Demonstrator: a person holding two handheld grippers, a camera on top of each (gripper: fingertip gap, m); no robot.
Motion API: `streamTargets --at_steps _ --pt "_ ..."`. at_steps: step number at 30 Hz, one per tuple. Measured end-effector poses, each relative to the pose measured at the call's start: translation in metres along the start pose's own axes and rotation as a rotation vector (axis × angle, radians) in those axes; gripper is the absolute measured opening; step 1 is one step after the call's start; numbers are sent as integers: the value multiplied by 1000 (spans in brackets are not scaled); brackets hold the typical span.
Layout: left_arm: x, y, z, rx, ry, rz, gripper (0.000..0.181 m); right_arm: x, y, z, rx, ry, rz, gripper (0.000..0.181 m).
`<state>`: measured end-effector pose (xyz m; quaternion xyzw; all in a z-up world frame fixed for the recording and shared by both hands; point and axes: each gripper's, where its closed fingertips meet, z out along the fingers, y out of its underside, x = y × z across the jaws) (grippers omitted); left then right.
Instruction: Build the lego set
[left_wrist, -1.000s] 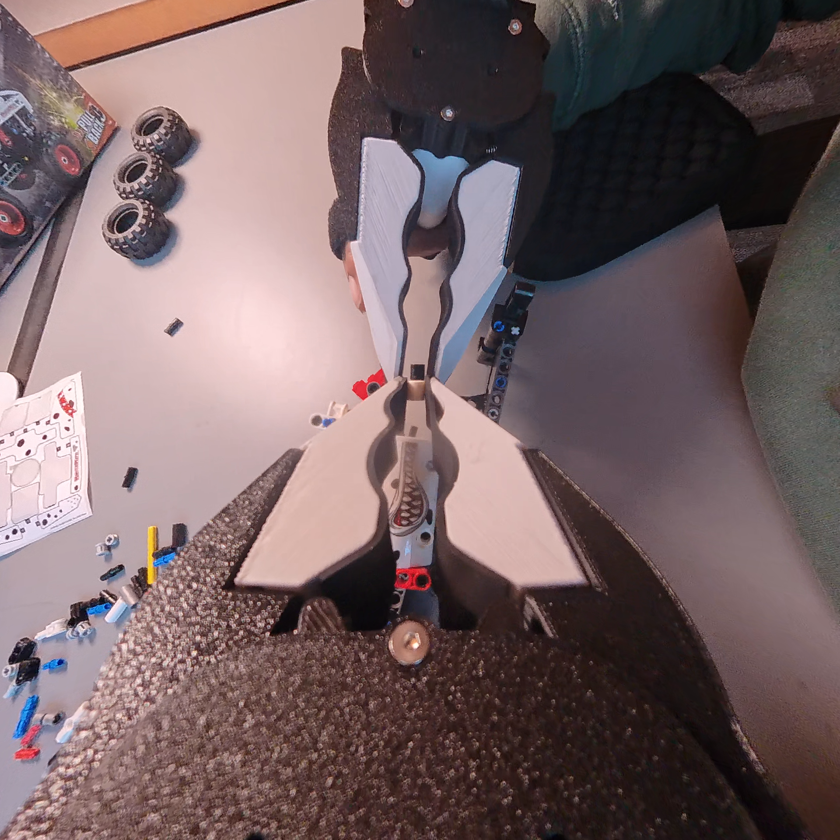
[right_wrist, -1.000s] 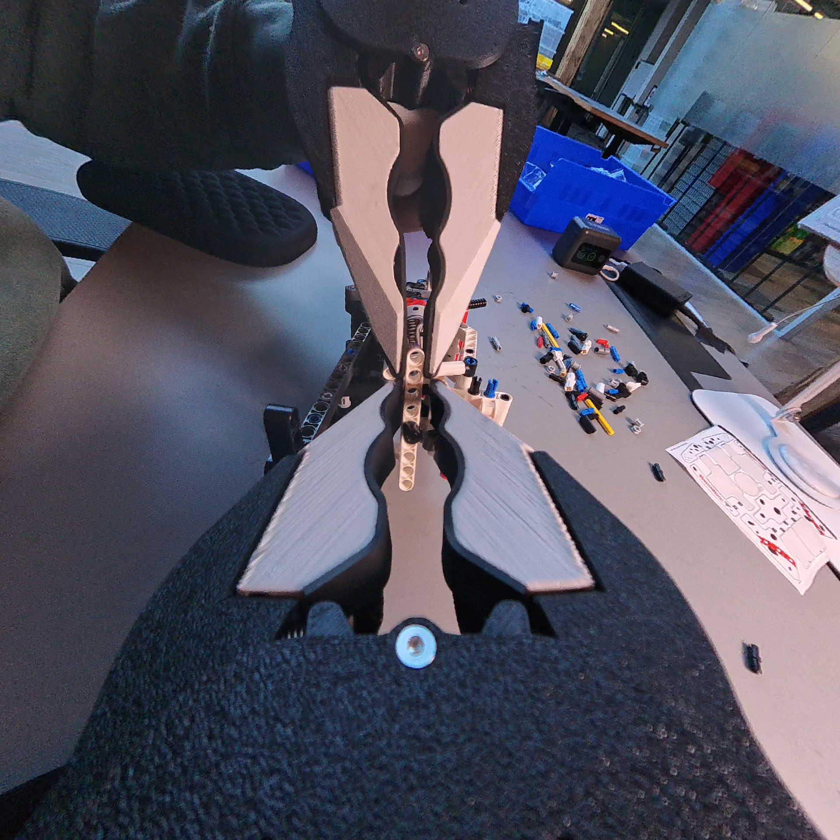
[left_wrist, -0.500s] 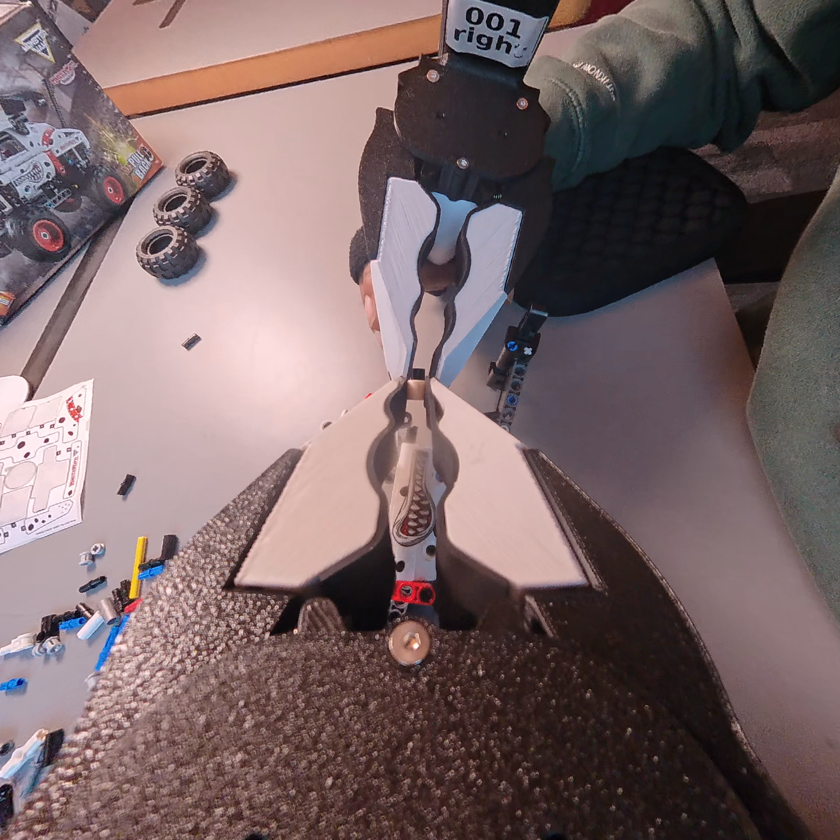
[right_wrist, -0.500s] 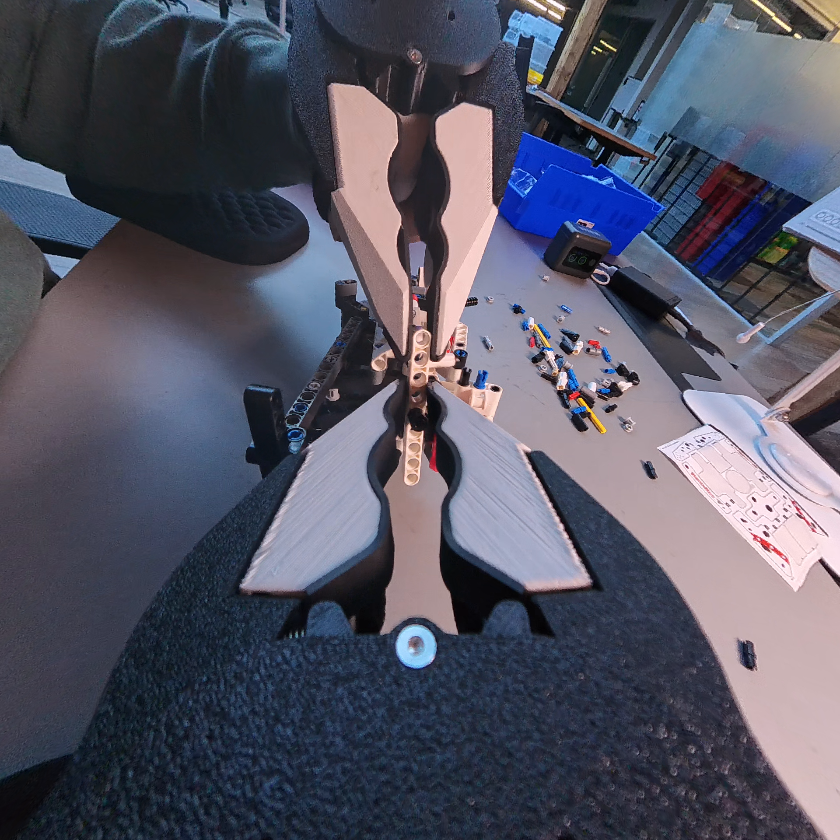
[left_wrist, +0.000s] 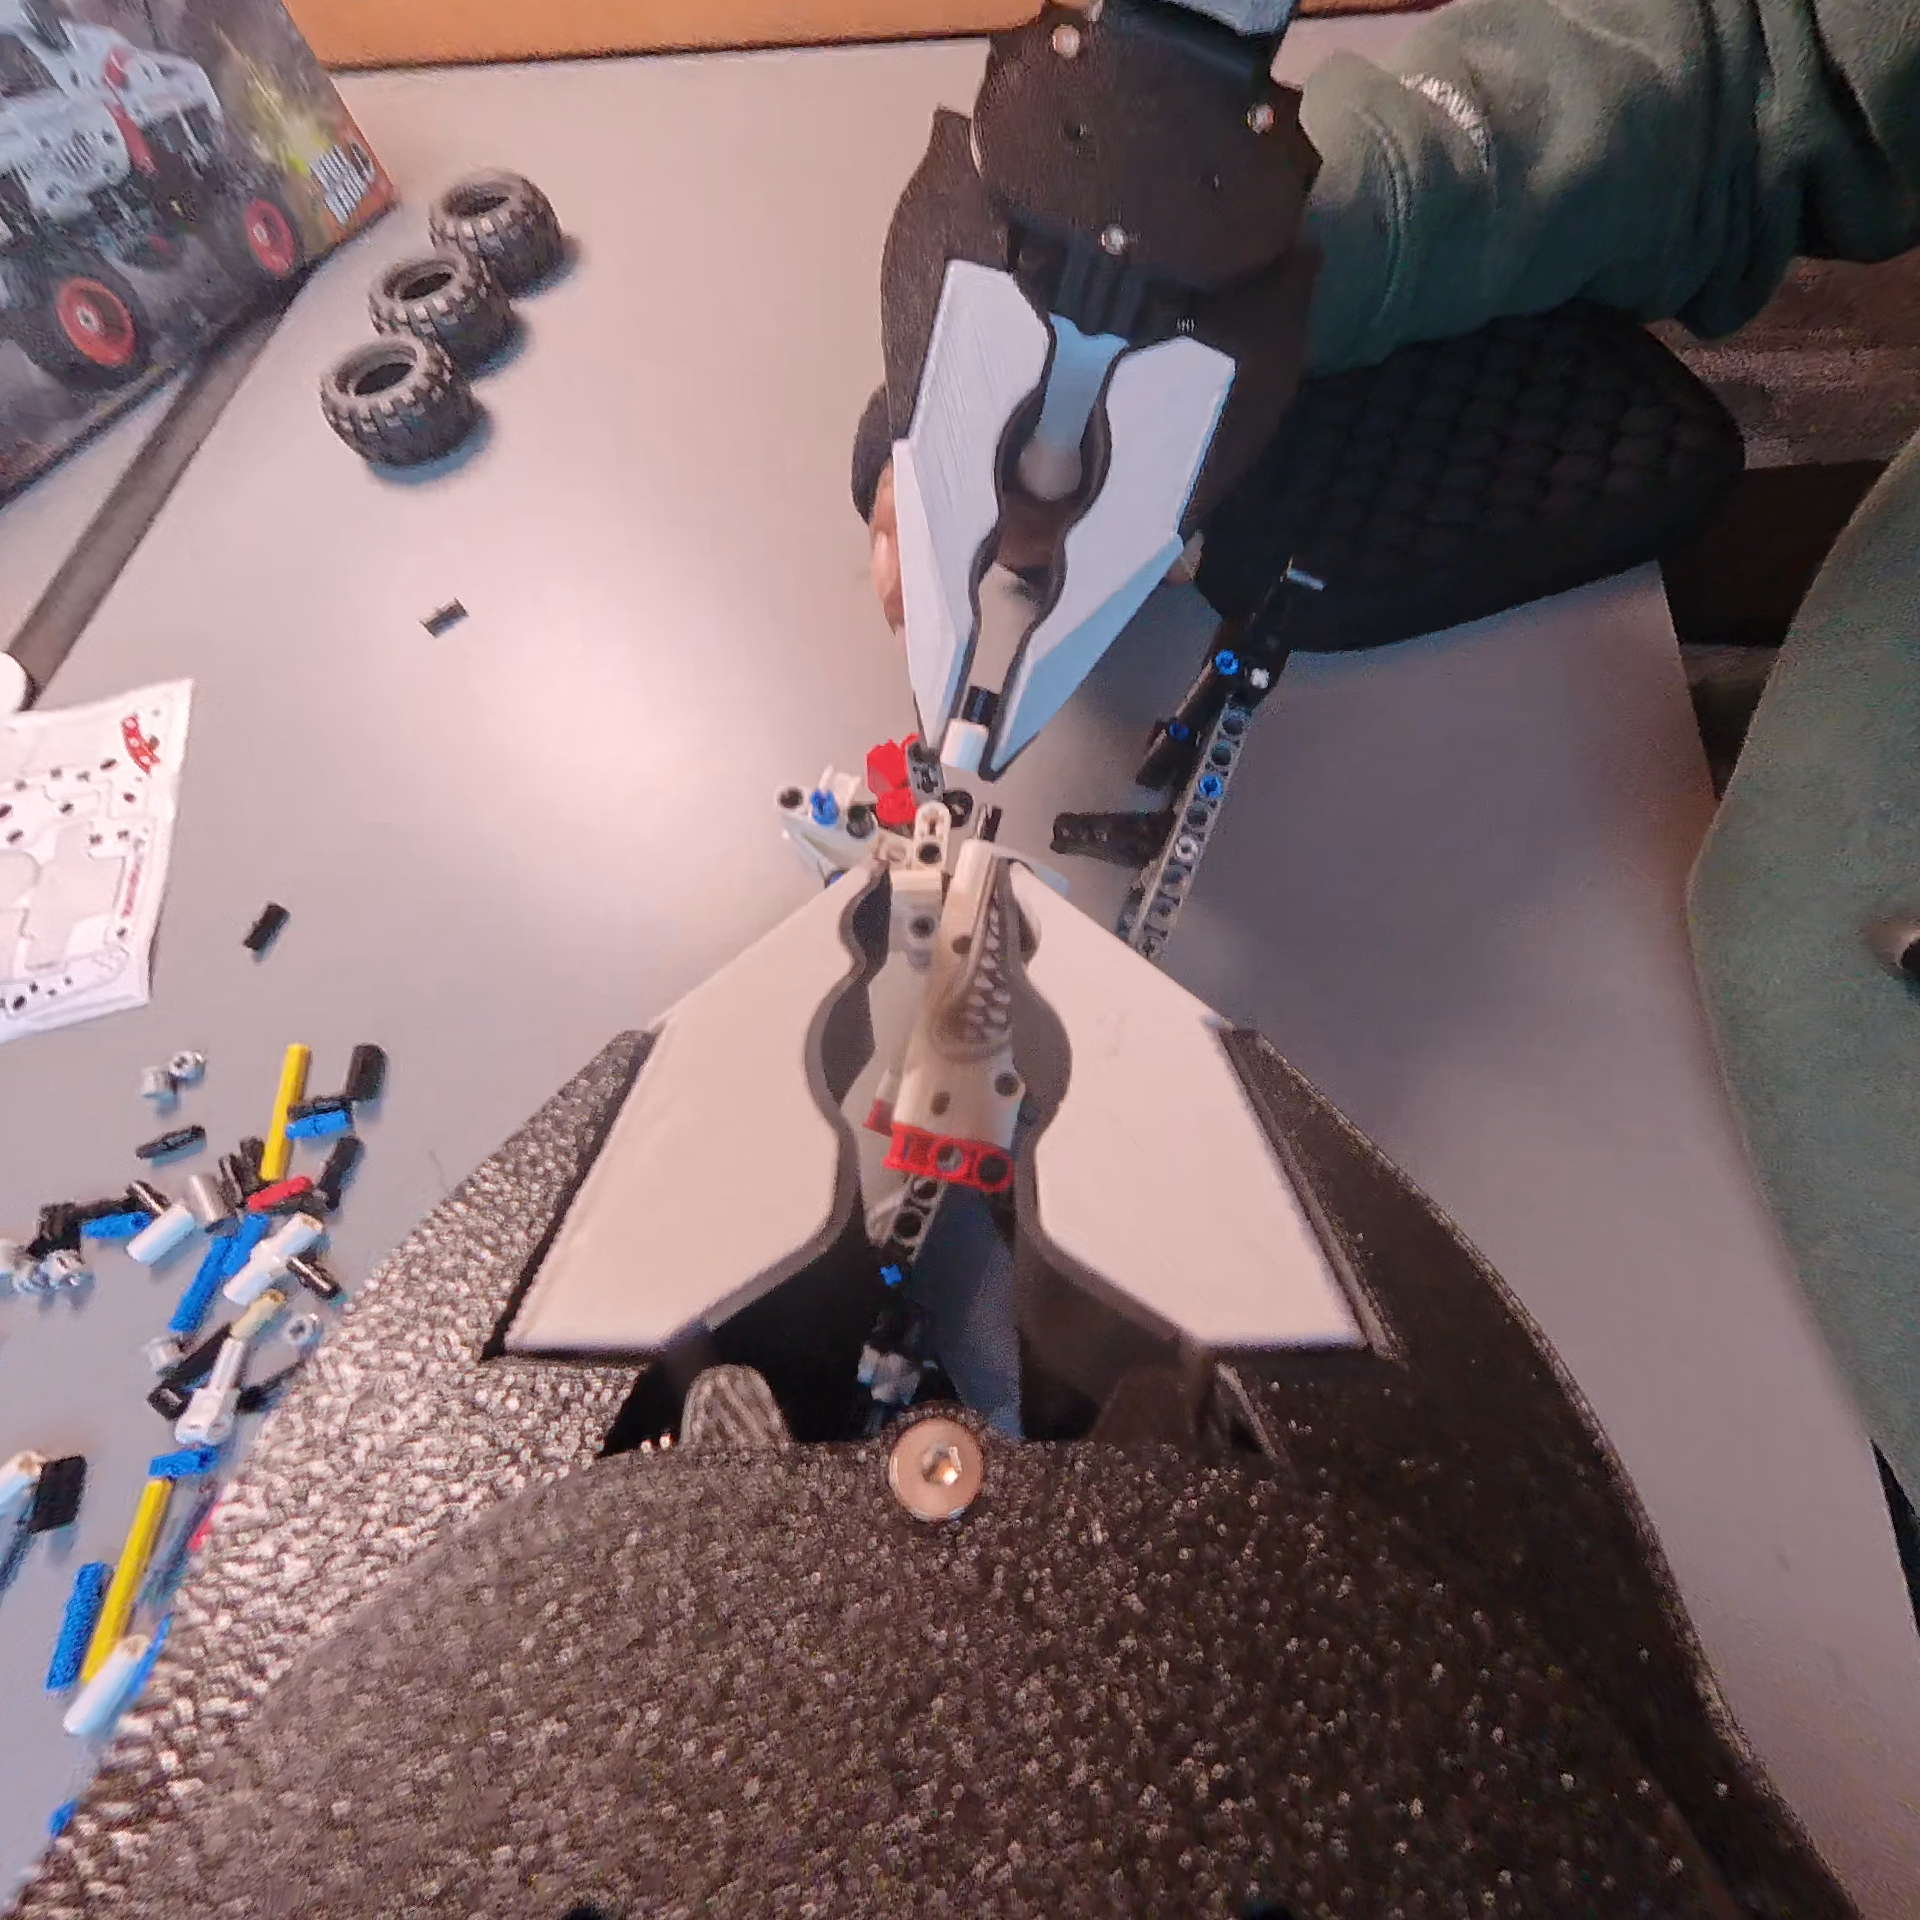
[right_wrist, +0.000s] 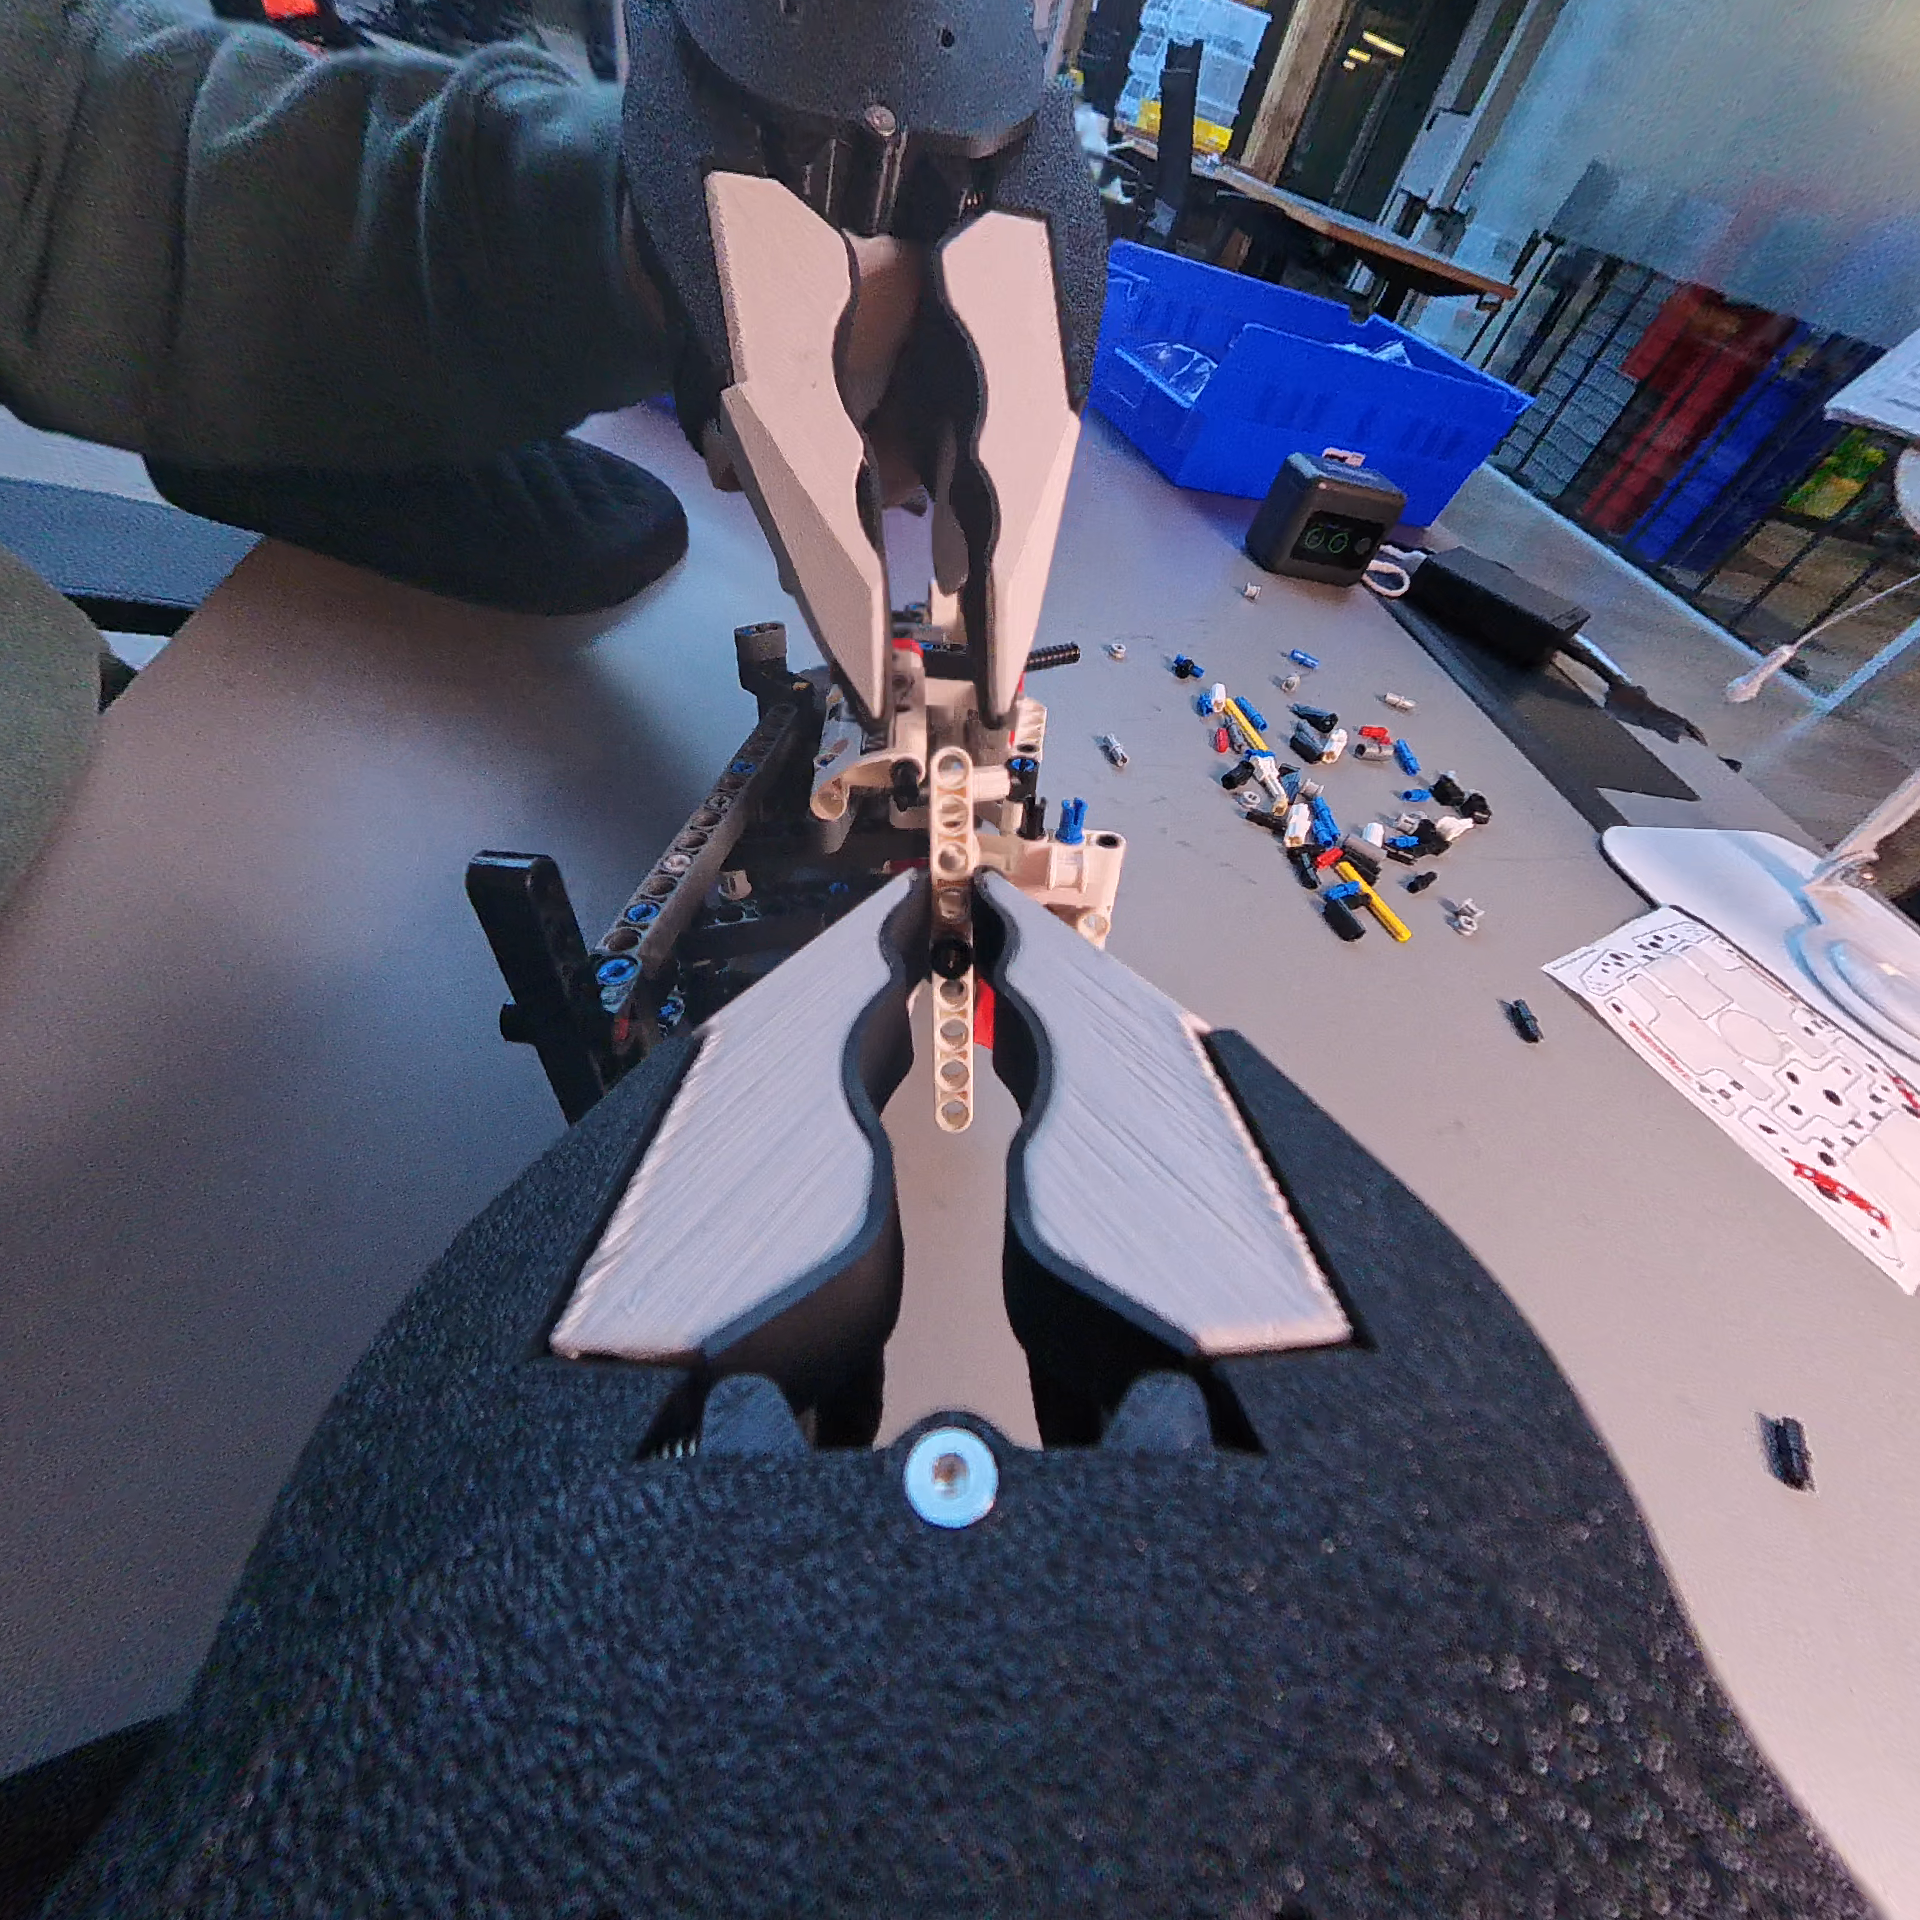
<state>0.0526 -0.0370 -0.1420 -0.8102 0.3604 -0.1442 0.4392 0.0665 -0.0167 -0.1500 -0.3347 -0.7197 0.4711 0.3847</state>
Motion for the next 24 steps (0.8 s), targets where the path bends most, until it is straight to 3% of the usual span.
streamTargets --at_steps 6,14,24 --pt "11 10 2 -28 18 7 31 -6 7 4 -58 -17 -28 7" --pt "7 8 7 -30 23 0 23 -5 8 7 -79 6 -23 7" --pt "10 5 6 64 65 -42 18 -9 10 11 -106 -11 -4 7"
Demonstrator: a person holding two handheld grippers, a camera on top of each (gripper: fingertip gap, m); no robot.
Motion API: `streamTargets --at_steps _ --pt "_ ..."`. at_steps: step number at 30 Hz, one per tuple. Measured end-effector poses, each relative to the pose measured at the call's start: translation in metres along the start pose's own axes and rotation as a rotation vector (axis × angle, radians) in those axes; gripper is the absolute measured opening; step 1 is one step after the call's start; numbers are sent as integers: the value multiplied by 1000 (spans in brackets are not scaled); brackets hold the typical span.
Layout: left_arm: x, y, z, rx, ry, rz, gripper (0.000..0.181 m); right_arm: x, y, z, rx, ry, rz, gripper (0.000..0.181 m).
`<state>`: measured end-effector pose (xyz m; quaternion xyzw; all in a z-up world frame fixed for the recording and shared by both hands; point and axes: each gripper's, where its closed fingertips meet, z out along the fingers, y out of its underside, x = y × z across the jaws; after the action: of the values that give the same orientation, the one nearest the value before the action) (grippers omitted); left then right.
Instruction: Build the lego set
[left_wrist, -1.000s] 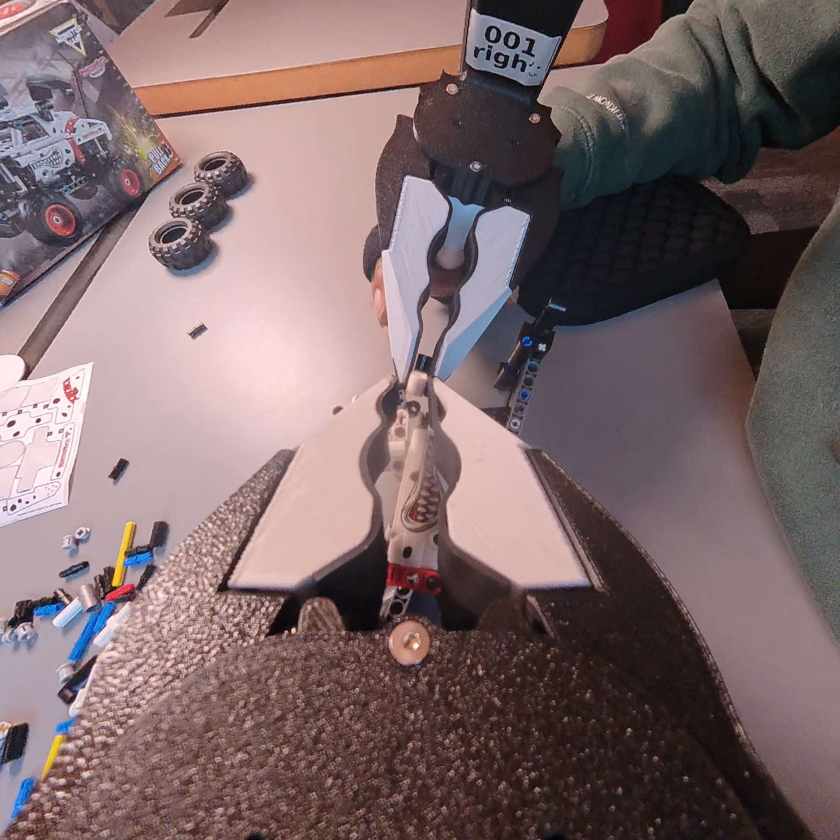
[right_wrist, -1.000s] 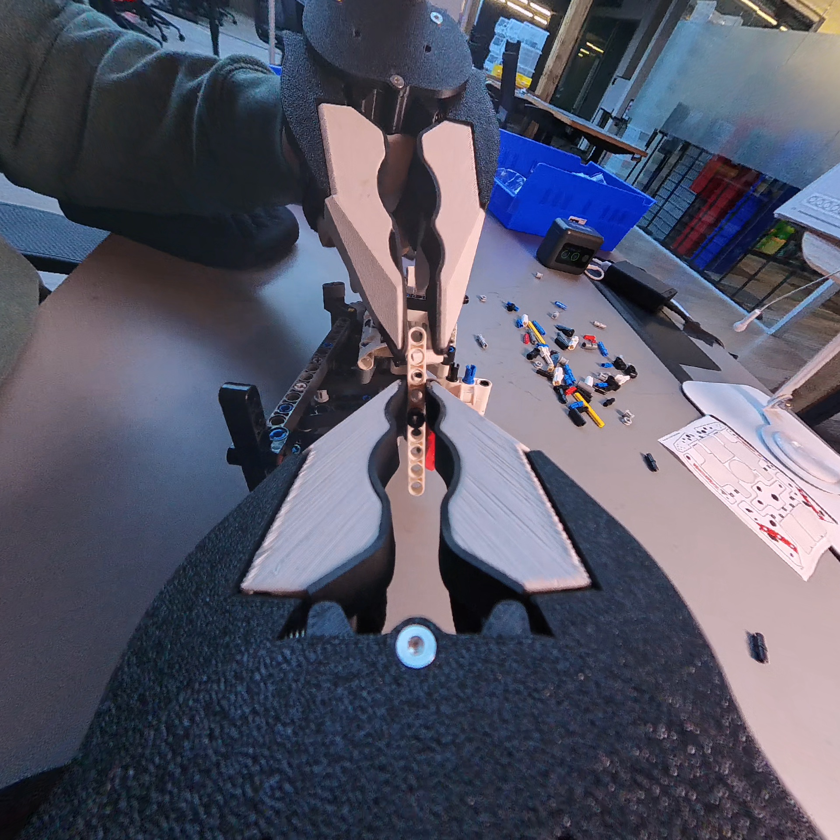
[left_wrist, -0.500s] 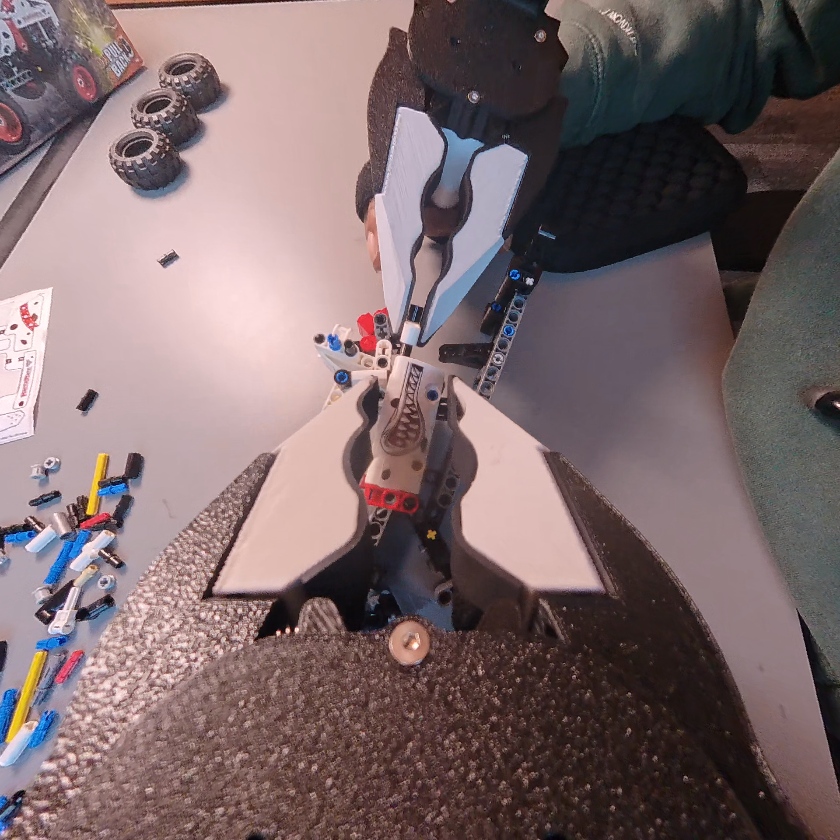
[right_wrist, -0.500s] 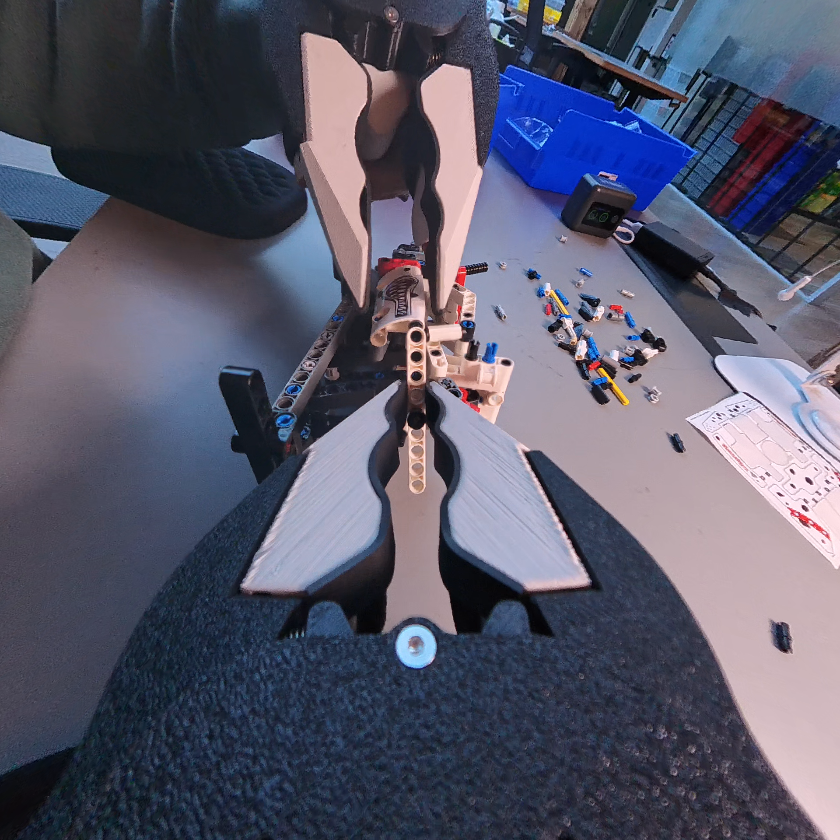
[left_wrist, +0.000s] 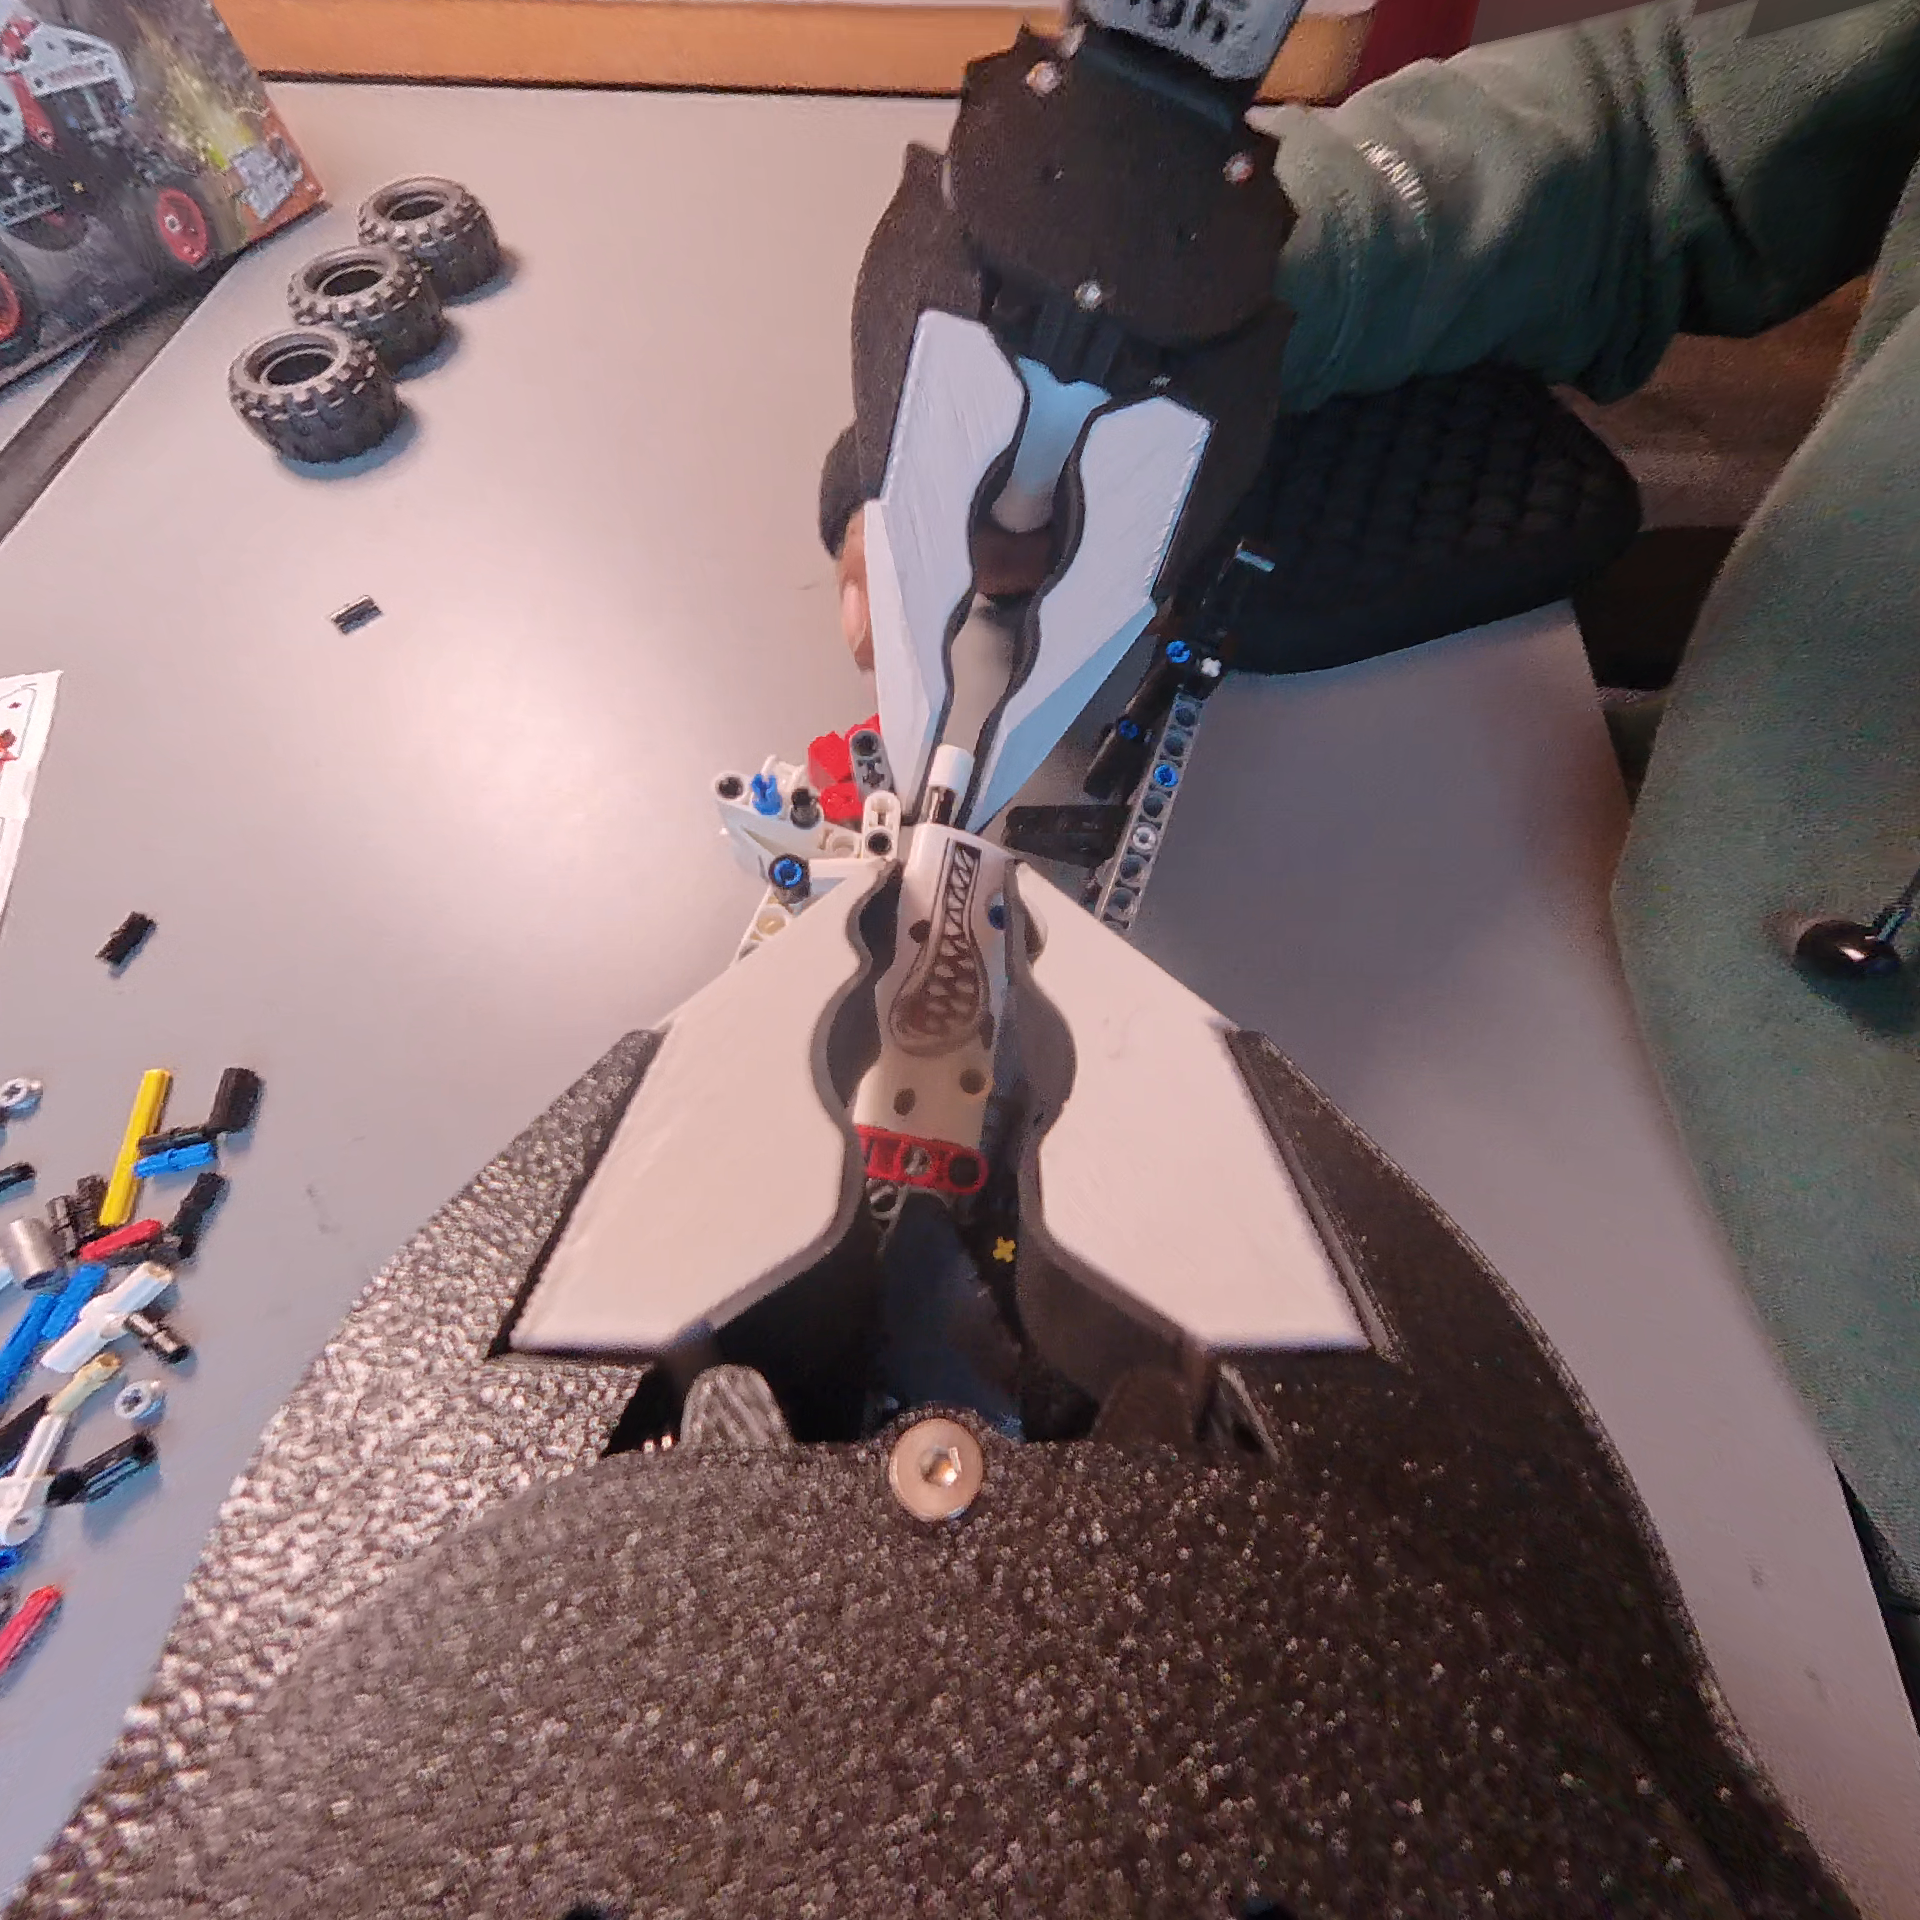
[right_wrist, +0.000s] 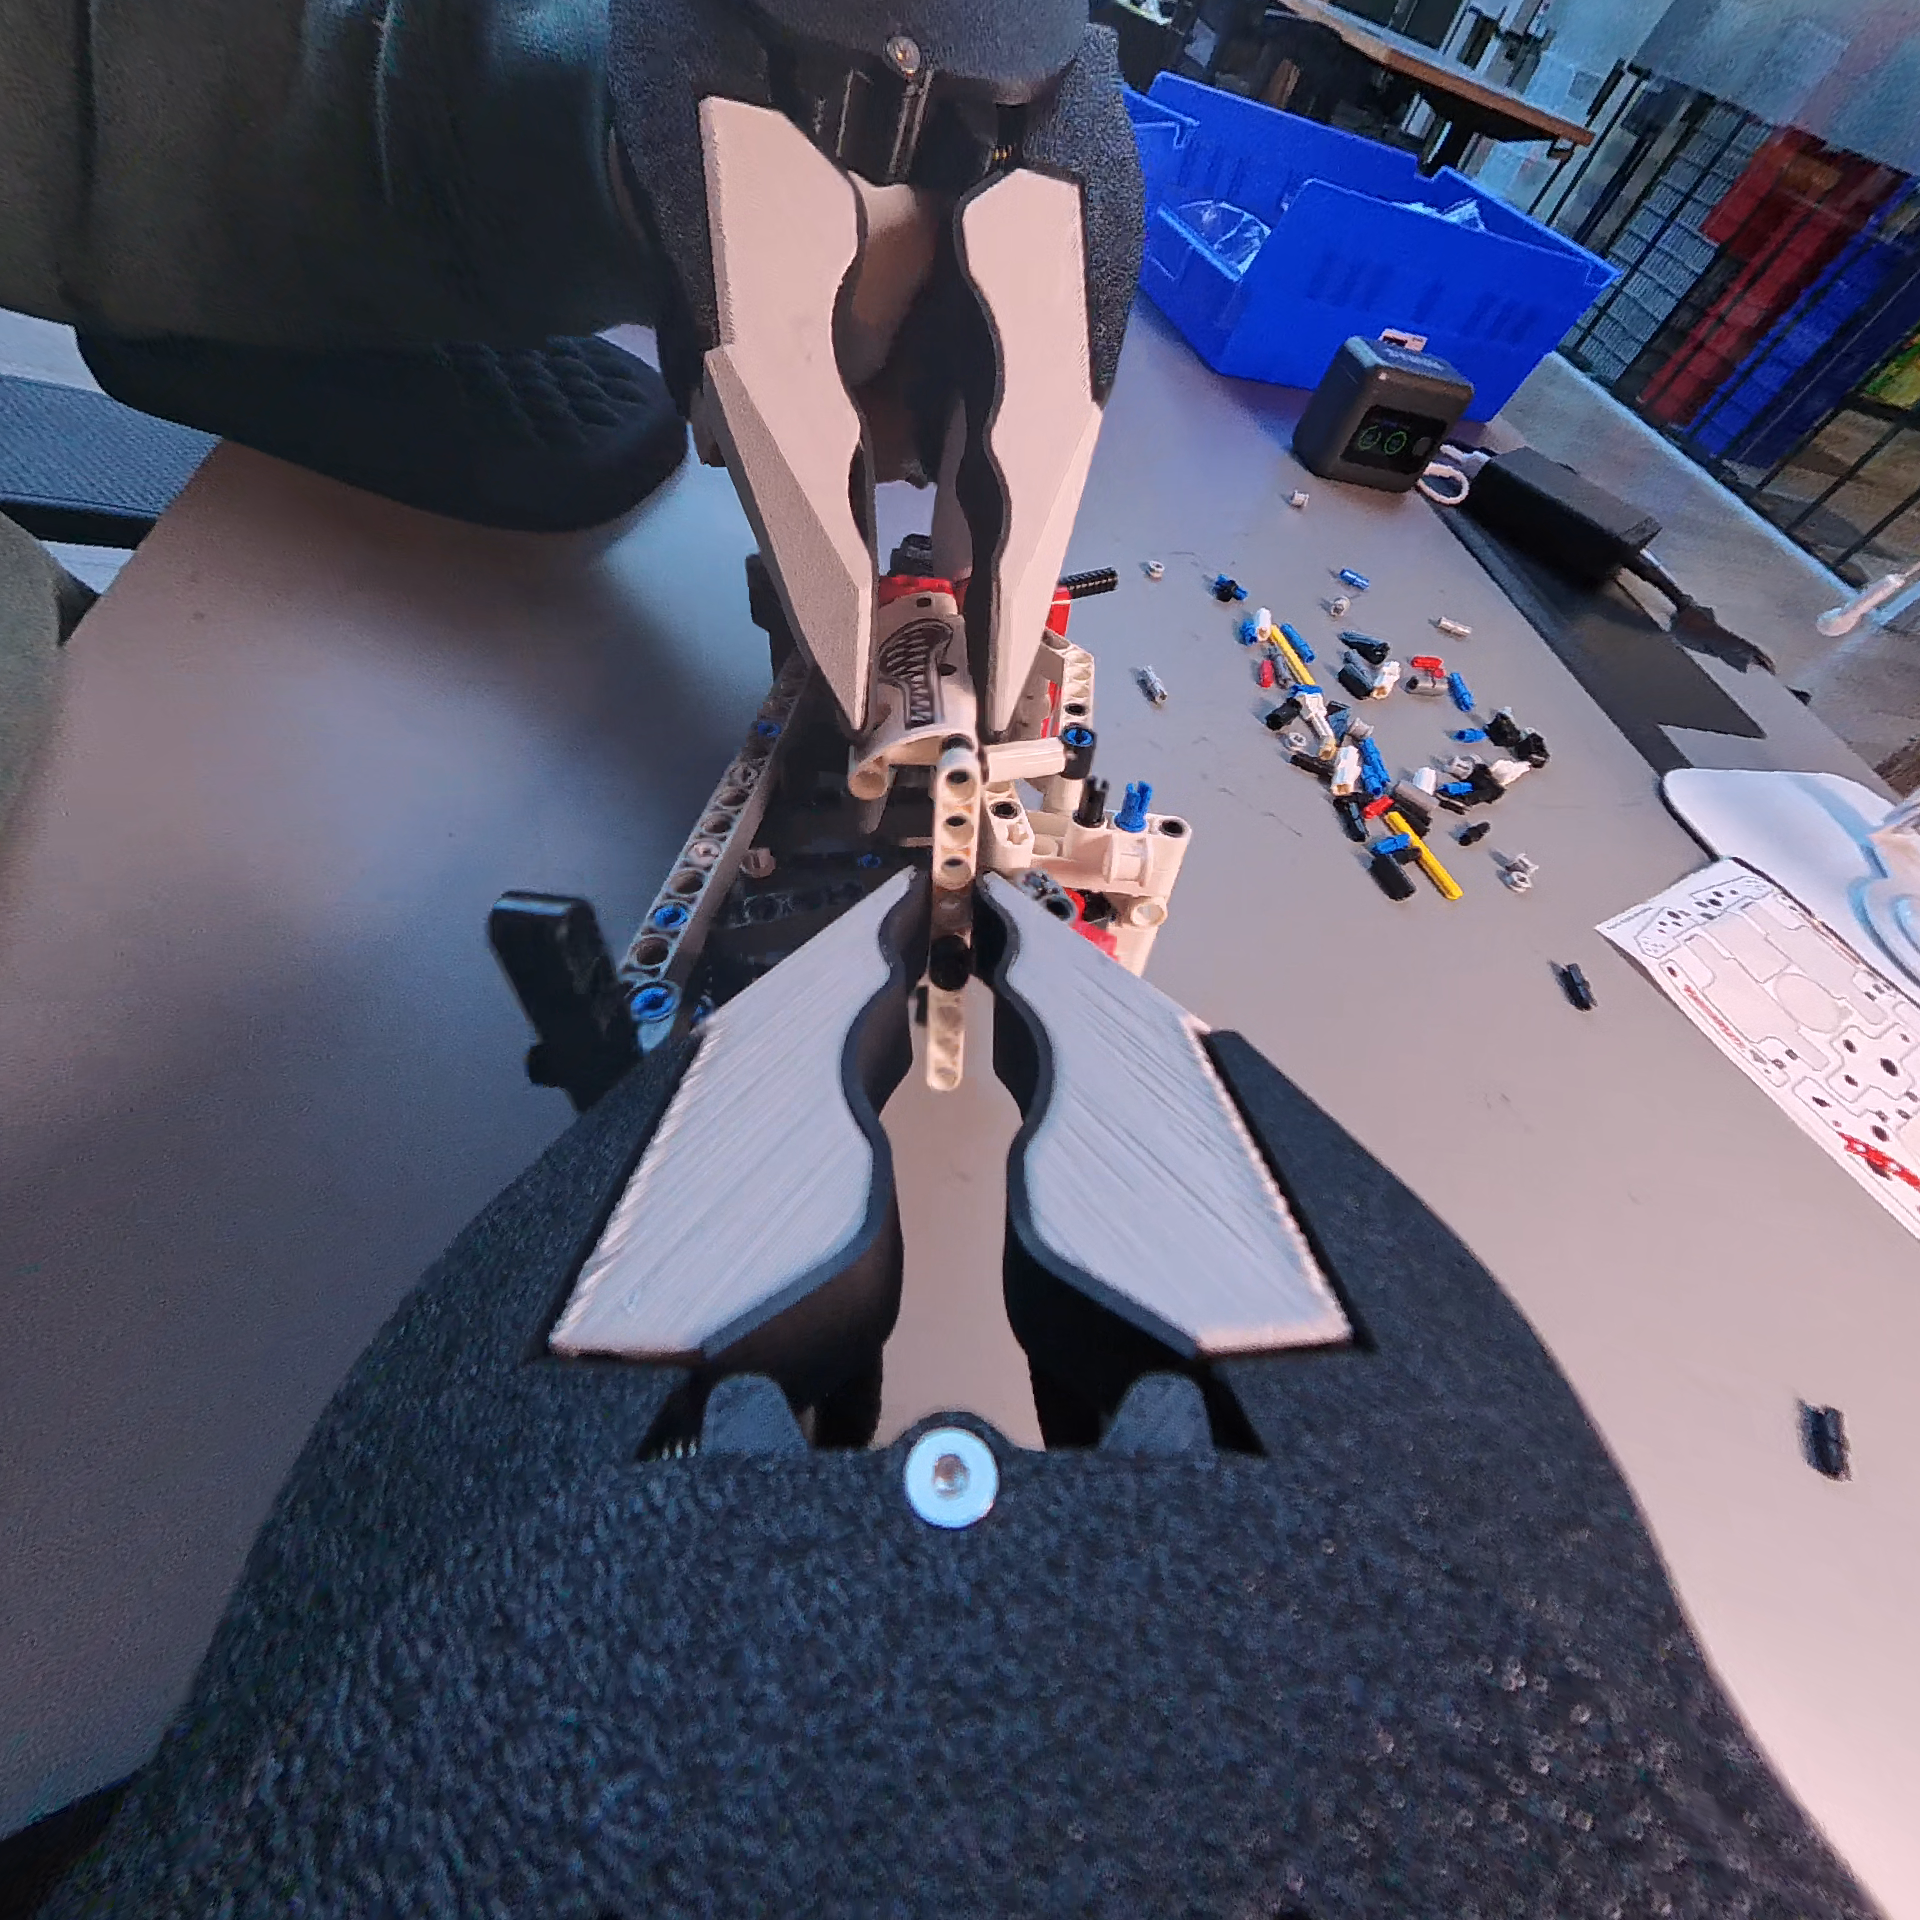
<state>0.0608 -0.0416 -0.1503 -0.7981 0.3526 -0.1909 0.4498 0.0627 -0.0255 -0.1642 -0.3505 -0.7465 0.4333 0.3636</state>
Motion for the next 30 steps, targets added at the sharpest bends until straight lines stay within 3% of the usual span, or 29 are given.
streamTargets --at_steps 4,17,30 --pt "2 -1 0 19 13 31 17 -3 -1 2 -11 -2 -54 7" --pt "6 -2 -3 25 93 31 14 -5 -2 3 -29 -27 21 7" --pt "9 -2 -1 -12 109 59 14 -6 2 7 -178 -41 -89 7"
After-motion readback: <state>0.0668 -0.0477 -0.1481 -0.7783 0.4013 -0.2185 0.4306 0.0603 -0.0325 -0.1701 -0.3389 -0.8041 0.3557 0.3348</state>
